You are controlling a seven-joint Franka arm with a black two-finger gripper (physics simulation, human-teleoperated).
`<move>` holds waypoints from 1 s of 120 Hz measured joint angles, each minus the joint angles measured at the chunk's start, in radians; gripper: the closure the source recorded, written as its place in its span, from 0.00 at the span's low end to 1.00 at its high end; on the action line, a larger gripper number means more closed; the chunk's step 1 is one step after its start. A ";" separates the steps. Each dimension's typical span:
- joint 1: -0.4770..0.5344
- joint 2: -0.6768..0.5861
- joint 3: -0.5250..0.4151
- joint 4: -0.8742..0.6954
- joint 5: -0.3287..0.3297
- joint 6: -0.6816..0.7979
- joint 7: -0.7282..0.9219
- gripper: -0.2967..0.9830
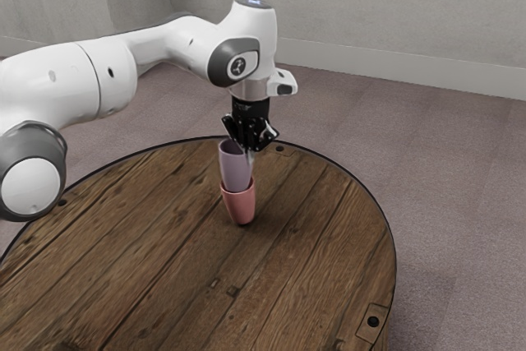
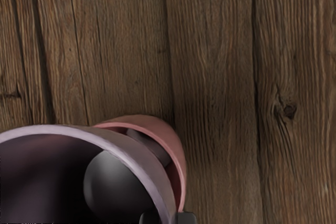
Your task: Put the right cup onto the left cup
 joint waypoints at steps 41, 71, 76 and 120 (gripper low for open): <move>-0.008 -0.074 -0.001 -0.015 -0.016 -0.016 -0.015 0.40; -0.119 -0.332 0.103 -0.231 -0.107 -0.031 -0.020 0.28; -0.160 -0.382 0.154 -0.280 -0.125 -0.034 -0.019 0.28; -0.235 -0.517 0.298 -0.389 -0.178 -0.071 0.033 0.24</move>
